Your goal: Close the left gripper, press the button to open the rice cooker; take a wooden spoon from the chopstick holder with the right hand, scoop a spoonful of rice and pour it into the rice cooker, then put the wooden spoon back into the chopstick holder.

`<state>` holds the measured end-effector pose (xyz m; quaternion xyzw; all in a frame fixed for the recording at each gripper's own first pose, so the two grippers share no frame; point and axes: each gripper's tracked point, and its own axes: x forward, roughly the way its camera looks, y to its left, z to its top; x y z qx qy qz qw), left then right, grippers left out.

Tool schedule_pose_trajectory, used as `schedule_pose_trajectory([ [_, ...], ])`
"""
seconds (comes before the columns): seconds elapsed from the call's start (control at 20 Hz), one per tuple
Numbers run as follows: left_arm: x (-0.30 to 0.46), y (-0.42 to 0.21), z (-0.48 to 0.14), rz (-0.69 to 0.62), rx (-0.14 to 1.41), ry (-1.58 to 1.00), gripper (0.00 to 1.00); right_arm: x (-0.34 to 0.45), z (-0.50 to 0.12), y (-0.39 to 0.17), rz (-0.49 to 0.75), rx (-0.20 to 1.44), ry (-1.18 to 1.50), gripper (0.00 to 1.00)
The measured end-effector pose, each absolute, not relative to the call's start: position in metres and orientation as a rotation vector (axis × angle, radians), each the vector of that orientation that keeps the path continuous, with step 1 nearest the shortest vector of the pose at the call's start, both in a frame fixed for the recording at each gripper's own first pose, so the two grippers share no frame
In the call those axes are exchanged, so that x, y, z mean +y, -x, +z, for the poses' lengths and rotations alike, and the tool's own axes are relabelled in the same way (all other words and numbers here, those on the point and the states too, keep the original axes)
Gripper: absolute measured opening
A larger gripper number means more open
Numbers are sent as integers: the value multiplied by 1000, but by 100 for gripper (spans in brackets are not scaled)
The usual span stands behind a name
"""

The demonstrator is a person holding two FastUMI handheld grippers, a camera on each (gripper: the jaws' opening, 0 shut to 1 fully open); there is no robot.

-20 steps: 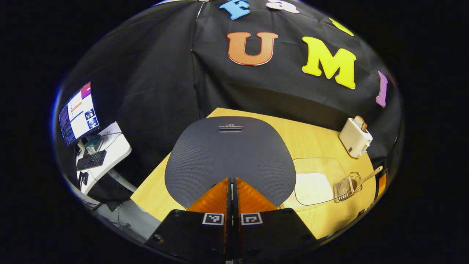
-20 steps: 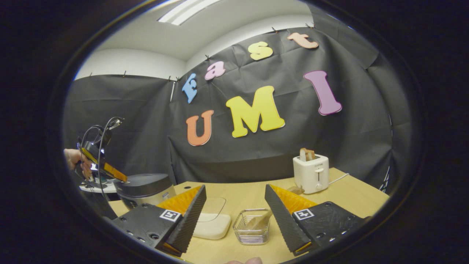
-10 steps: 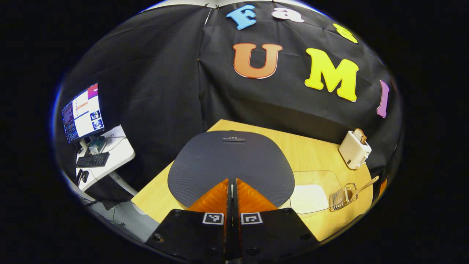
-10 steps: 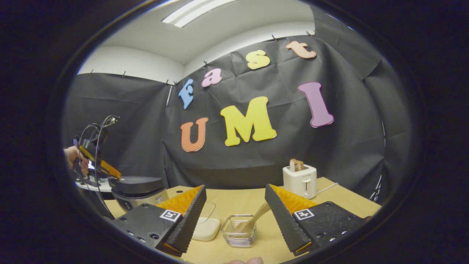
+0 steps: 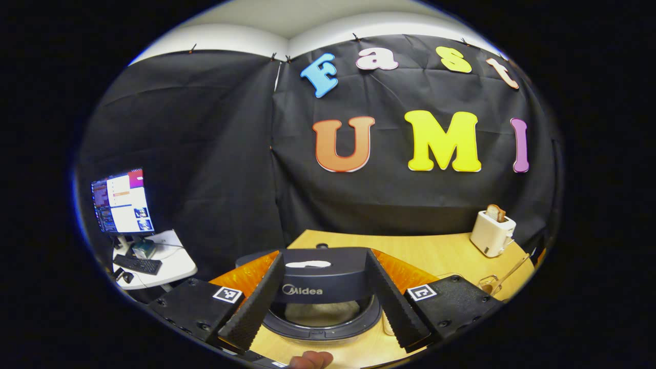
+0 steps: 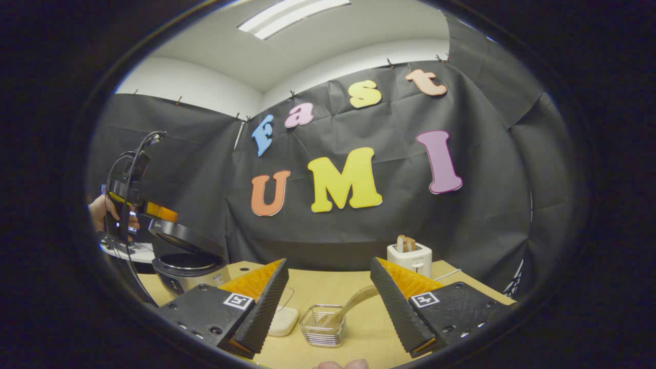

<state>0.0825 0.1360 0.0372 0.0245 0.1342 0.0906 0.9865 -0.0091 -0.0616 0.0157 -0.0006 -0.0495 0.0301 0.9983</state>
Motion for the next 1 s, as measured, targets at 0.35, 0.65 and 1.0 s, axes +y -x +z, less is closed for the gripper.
schedule_pose_trajectory([
  [0.35, 123, -41, 35, 174, 184, 11, 100, -71, 15, 17, 40, -101, 20, 91],
  [0.65, 104, -11, 20, 160, 113, -9, 99, -78, -4, 18, 38, -36, 5, 95],
  [1.0, 74, -7, 1, 120, 88, 34, 99, -88, -47, 12, 13, 75, 13, 91],
])
